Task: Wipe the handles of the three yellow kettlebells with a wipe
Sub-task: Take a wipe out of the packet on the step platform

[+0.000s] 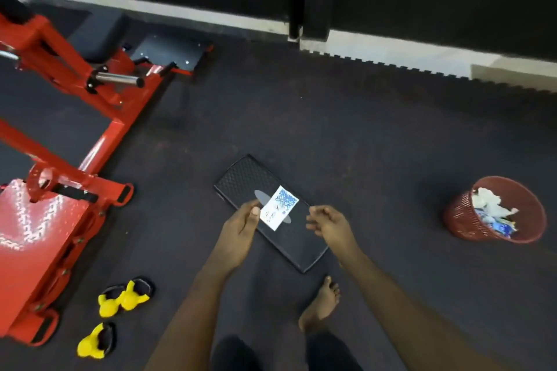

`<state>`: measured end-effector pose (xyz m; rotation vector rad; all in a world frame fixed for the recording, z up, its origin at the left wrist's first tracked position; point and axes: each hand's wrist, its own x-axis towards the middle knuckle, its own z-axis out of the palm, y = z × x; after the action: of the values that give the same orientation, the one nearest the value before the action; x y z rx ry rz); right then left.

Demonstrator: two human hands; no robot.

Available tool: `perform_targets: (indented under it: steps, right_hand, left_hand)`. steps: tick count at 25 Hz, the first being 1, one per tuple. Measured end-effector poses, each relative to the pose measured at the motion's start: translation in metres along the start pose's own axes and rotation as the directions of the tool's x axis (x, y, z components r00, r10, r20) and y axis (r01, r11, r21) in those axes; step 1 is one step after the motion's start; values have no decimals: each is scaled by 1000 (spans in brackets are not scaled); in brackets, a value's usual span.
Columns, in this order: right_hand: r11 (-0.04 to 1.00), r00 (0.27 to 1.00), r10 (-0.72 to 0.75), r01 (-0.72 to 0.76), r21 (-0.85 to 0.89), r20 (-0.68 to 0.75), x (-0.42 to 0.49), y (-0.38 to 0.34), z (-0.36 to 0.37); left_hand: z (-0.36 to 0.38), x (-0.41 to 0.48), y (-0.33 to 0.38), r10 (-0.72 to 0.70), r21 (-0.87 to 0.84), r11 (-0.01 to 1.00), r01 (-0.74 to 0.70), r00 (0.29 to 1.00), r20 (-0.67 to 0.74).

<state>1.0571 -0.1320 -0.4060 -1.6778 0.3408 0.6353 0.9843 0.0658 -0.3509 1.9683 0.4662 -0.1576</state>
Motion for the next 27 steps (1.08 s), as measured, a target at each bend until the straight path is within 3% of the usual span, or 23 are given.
perform_targets:
  steps: [7,11,16,22,27]
  right_hand:
    - [996,999,41,-40,82,-3,87,-14,19]
    - [980,985,131,-111,167,-114,144,35,54]
    - [972,969,190,-163,171,-157,216,120,110]
    - [987,984,13,16,158,-179,335,258,140]
    - [975,972,-217,220,32,-87,386,338,129]
  left_hand:
    - [5,98,-26,-57,54,997,51,991,123]
    - [9,167,-96,-67,119,992,40,971,229]
    - [36,242,-202,-78,107,993,54,969,233]
    - [136,325,-364,-44,-91,995,51,996,76]
    - [206,369,-457,21,-186,982,-24,1000,-22]
